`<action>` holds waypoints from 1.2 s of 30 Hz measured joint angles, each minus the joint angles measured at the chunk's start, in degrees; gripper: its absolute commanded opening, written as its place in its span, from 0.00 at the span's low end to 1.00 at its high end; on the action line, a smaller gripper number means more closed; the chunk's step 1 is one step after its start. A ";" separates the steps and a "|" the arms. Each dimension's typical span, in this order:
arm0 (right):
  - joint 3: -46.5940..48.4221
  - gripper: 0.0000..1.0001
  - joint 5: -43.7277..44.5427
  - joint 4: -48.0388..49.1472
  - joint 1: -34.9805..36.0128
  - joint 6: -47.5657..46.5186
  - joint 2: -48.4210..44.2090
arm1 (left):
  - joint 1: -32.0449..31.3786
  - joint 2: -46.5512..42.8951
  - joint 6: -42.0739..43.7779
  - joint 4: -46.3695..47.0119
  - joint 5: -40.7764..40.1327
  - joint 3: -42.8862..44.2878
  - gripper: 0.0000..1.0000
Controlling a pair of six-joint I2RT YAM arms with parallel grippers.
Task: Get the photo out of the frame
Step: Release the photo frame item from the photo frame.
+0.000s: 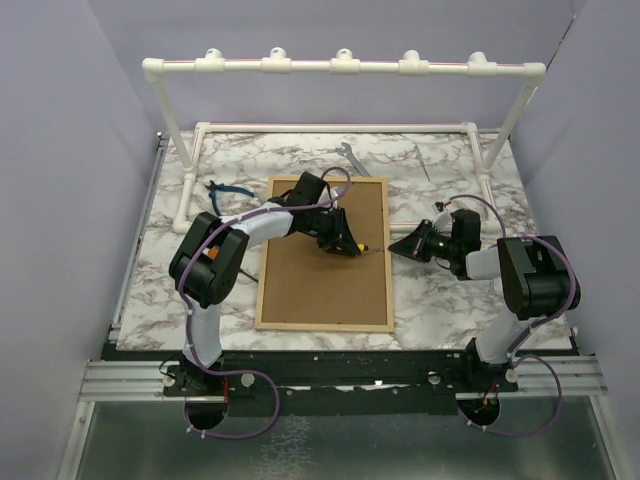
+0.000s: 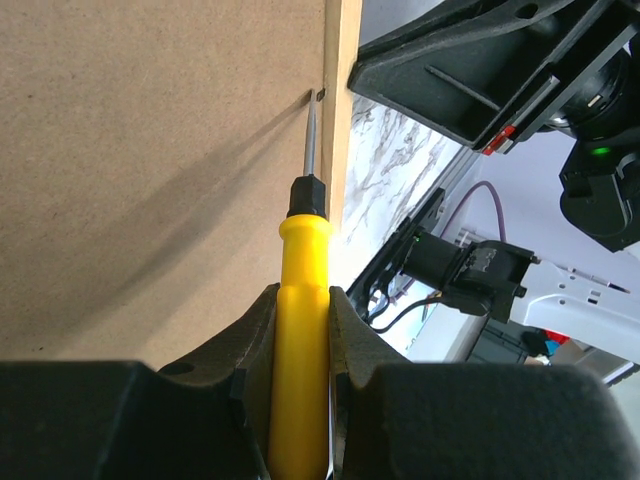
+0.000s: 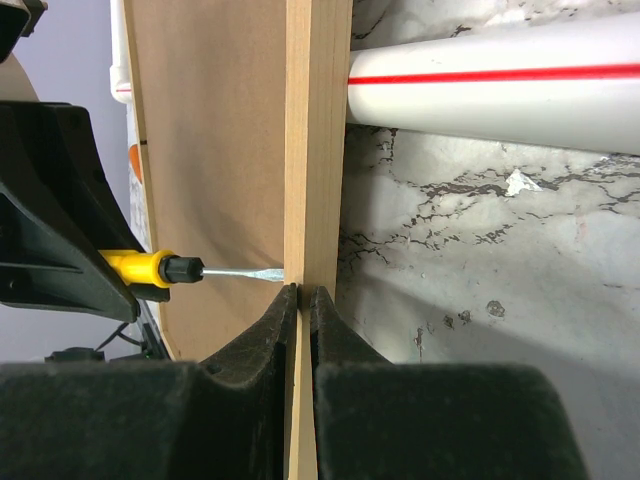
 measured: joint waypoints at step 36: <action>0.44 0.09 -0.72 0.50 -0.22 1.01 0.81 | -0.55 0.87 -5.35 2.89 1.86 0.44 0.00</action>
